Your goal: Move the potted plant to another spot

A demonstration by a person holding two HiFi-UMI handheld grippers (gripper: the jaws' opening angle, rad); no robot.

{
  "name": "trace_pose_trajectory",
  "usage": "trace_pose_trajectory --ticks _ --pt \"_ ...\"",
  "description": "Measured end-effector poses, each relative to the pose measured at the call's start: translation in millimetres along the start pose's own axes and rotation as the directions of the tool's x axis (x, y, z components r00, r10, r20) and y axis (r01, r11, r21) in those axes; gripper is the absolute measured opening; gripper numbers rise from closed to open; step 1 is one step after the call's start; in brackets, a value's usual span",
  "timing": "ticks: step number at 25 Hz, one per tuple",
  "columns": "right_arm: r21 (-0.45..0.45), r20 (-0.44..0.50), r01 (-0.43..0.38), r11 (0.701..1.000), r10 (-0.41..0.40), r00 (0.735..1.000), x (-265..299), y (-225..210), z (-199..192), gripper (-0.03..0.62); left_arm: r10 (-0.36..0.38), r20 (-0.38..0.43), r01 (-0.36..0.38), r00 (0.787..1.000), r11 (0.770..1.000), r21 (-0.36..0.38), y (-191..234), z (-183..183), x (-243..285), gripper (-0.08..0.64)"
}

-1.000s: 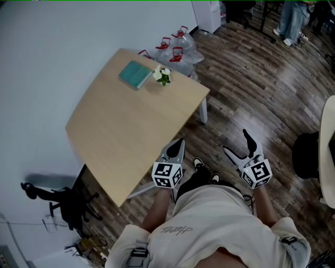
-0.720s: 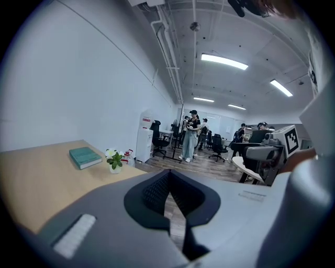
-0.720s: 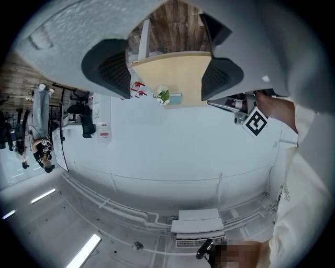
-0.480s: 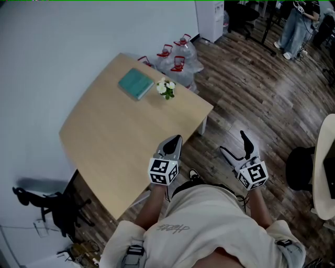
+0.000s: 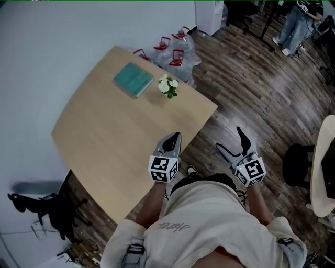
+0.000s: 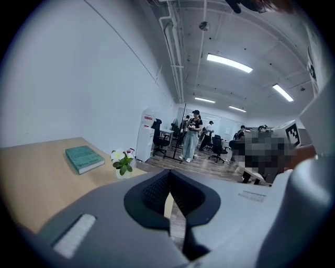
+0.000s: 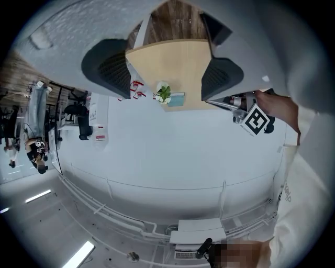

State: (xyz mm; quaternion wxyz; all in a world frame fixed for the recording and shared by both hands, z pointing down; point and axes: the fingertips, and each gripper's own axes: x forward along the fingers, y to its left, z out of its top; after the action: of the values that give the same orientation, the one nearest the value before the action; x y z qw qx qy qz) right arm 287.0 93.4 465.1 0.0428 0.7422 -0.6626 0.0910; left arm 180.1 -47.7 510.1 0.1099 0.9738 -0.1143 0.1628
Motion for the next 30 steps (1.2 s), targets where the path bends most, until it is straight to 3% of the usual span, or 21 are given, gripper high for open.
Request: trace_pose_trajectory --ticks 9,15,23,30 --pt "-0.027 -0.040 -0.044 0.999 0.042 0.998 25.7 -13.0 -2.4 0.417 0.033 -0.025 -0.033 0.999 0.999 -0.016 11.9 -5.1 11.5 0.015" --pt "0.019 -0.026 -0.132 0.991 0.132 0.991 59.5 -32.3 2.0 0.417 0.122 -0.025 -0.123 0.992 0.992 -0.038 27.7 6.9 20.7 0.015" --pt "-0.043 0.017 -0.269 0.962 0.270 0.963 107.3 -69.5 35.0 0.417 0.263 0.014 -0.262 0.965 0.963 -0.060 48.4 43.5 44.9 0.015" --pt "-0.065 -0.022 -0.376 0.924 0.375 0.927 130.7 -95.6 23.9 0.417 0.377 0.002 -0.375 0.926 0.923 -0.080 56.6 53.4 61.4 0.015"
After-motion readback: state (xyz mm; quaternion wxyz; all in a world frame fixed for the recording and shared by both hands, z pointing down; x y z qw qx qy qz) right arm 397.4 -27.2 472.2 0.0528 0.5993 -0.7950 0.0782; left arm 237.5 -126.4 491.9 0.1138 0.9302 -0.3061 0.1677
